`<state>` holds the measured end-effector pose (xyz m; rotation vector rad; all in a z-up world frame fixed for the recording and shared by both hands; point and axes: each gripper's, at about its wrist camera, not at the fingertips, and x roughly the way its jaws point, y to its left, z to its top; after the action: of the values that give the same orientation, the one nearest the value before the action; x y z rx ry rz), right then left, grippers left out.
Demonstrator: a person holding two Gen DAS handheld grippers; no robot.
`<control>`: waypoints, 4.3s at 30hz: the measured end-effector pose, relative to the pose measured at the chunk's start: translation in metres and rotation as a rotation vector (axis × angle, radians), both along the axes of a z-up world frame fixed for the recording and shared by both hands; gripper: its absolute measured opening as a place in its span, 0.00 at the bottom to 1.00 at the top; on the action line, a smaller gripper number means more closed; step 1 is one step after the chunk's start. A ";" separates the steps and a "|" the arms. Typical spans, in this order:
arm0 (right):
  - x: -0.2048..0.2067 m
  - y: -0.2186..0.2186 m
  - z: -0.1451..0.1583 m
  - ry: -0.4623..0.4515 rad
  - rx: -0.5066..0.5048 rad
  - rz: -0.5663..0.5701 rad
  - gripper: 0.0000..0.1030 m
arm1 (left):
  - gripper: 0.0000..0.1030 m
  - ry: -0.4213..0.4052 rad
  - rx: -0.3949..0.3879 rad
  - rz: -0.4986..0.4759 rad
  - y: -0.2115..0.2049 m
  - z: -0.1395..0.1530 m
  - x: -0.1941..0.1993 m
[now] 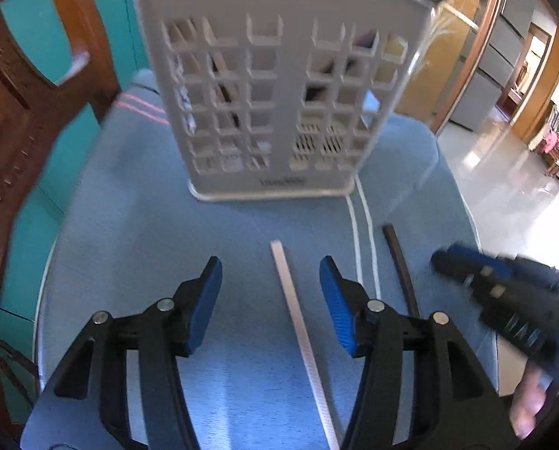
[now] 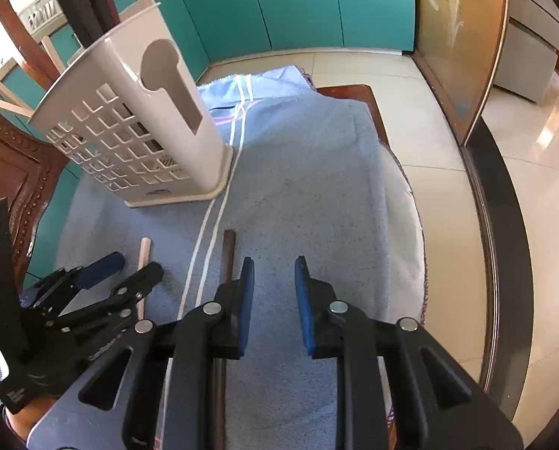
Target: Organize utensils
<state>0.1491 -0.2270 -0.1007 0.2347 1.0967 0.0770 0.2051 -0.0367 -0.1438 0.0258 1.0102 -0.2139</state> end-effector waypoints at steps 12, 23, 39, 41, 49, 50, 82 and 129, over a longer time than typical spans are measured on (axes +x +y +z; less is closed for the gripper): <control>0.010 0.036 -0.016 0.018 -0.072 0.102 0.22 | 0.10 0.044 0.012 -0.069 -0.002 -0.012 -0.003; 0.010 0.062 -0.023 -0.012 -0.202 0.148 0.09 | 0.29 0.040 0.051 -0.052 0.012 -0.012 -0.008; -0.042 0.023 0.069 -0.230 -0.016 0.134 0.06 | 0.07 -0.142 -0.019 -0.043 0.013 0.042 -0.019; -0.052 0.017 0.083 -0.271 -0.001 0.136 0.06 | 0.07 -0.210 -0.047 -0.048 0.017 0.059 -0.031; -0.091 -0.002 0.145 -0.470 0.071 0.133 0.06 | 0.07 -0.519 -0.092 -0.048 0.023 0.138 -0.086; -0.092 -0.003 0.153 -0.496 0.075 0.129 0.06 | 0.07 -0.544 -0.104 -0.044 0.026 0.146 -0.090; -0.017 0.012 0.267 -0.807 0.100 -0.095 0.06 | 0.07 -0.892 -0.332 0.360 0.087 0.271 0.007; 0.008 0.051 0.189 -0.718 -0.108 -0.054 0.38 | 0.67 -0.783 -0.025 0.208 0.056 0.191 -0.034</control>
<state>0.1571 -0.1762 0.0881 0.1212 0.3778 0.0472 0.1711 0.0196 0.0473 -0.0184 0.2262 -0.0140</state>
